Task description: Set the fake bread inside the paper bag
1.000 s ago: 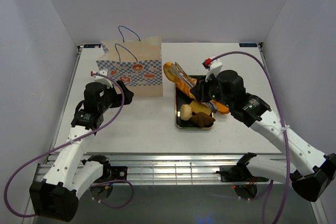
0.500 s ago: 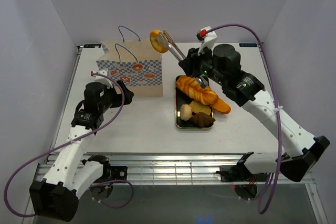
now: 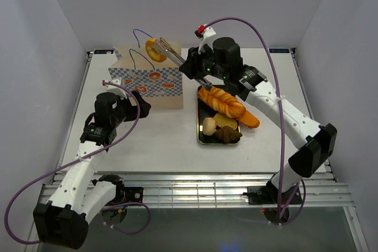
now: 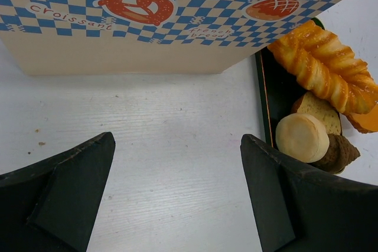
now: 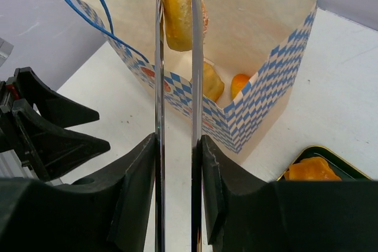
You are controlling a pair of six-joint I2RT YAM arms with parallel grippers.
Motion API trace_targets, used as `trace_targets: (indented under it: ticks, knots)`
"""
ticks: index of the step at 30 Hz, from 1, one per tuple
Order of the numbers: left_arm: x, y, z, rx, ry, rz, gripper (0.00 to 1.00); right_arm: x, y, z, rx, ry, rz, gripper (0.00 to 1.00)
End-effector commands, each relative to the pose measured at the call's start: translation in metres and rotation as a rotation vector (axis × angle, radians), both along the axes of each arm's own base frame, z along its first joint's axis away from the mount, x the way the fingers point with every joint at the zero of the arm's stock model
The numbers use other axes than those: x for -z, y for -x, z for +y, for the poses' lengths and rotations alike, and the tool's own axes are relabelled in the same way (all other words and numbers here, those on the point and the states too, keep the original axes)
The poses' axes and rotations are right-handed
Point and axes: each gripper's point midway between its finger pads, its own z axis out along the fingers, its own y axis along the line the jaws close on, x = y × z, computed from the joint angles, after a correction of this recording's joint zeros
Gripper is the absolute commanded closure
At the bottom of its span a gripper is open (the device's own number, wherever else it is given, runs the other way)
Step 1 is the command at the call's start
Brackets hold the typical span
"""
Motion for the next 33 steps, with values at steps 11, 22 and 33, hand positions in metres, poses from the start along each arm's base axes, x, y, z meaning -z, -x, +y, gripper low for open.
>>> trace_targets:
  ticks: [11, 22, 33]
  knots:
    - [-0.020, -0.002, -0.008, 0.033, 0.027, -0.043, 0.02, -0.046, -0.010, 0.060, -0.138, -0.174, -0.032, 0.52]
    - [-0.018, -0.003, -0.007, 0.029, 0.024, -0.038, 0.02, -0.041, -0.012, 0.067, -0.156, -0.160, -0.010, 0.41]
    - [-0.017, -0.004, -0.005, 0.018, 0.018, -0.038, 0.02, -0.088, 0.007, 0.041, -0.141, -0.194, -0.094, 0.39]
